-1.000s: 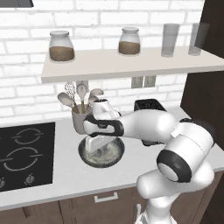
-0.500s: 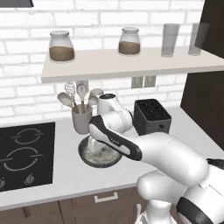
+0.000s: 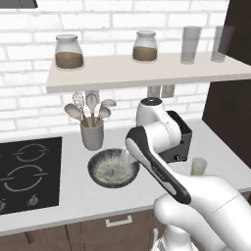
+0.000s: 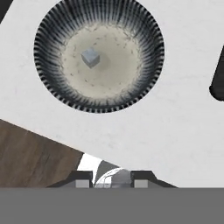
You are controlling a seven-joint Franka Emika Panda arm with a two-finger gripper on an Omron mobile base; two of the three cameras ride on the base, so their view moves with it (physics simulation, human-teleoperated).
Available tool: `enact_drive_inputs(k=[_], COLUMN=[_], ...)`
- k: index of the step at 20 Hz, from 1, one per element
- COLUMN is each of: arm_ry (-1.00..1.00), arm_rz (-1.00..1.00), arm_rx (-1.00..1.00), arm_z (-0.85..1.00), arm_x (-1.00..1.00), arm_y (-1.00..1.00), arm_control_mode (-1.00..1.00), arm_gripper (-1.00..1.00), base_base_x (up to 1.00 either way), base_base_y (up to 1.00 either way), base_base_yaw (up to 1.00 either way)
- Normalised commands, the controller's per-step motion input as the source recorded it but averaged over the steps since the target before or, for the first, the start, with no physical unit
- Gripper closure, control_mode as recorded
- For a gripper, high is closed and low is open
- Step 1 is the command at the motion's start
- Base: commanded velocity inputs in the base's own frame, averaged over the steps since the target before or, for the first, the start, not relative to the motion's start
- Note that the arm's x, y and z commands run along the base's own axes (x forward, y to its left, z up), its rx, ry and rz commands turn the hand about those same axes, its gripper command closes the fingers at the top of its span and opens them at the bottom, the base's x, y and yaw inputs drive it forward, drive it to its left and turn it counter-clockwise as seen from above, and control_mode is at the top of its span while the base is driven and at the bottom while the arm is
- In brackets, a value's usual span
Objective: Grab a lemon wedge from the fridge and one ice cube from the ice bowl, and put them in the glass of lemonade.
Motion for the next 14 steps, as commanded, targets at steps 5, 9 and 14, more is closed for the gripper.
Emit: enact_drive_inputs(k=[5,9,14], arm_ry=[0.0,0.0,0.0], arm_rz=[-0.23,-0.27,-0.24], arm_rx=[0.0,0.0,0.0], arm_z=[0.11,0.06,0.0], arm_x=[-0.2,-0.04,0.0], arm_y=[-0.98,-1.0,-0.97], arm_control_mode=[-1.0,-1.0,-1.0], arm_gripper=[1.0,1.0,1.0], base_base_x=[0.0,0.0,0.0], base_base_y=[0.0,0.0,0.0], base_base_yaw=[0.0,0.0,0.0])
